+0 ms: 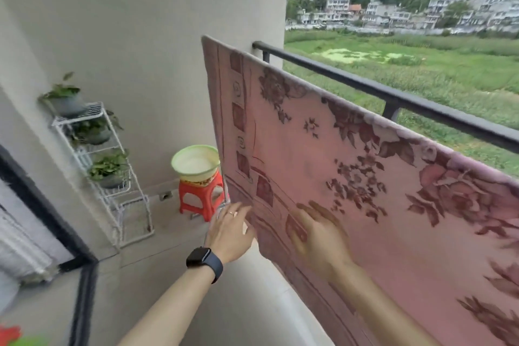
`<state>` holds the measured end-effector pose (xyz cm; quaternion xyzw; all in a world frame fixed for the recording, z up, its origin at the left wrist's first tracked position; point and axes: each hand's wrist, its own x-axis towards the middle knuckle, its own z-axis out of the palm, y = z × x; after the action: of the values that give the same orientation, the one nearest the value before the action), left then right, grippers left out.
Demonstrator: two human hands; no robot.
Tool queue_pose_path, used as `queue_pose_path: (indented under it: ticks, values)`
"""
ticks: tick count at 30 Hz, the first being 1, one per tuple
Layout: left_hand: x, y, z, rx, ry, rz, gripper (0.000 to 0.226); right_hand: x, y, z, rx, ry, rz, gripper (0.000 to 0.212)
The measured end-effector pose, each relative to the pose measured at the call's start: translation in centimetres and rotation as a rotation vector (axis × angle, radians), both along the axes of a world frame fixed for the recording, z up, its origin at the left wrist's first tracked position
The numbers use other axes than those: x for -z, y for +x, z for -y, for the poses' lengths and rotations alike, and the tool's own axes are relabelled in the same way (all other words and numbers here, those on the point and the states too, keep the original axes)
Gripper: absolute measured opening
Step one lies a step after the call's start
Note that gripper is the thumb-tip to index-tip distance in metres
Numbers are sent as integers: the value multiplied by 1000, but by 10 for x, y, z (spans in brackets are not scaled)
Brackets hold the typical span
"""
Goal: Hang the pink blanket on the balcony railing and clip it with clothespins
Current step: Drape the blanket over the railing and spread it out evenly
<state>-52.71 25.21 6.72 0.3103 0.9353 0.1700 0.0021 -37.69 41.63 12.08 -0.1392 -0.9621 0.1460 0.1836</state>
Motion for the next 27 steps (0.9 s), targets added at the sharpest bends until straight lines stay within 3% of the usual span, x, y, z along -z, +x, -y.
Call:
queue_pose_path:
  ticks: [4, 8, 15, 27]
  values:
    - [-6, -79, 47, -111, 15, -30, 52, 3, -82, 20, -96, 70, -10, 23]
    - [-32, -181, 74, -116, 48, -71, 53, -3, -181, 38, -91, 14, 17, 37]
    - [-50, -321, 96, -98, 58, -16, 52, -23, -307, 49, -13, 29, 105, 39]
    - [-31, -550, 36, 49, 40, 33, 53, -11, -508, 18, 73, -49, 64, 40]
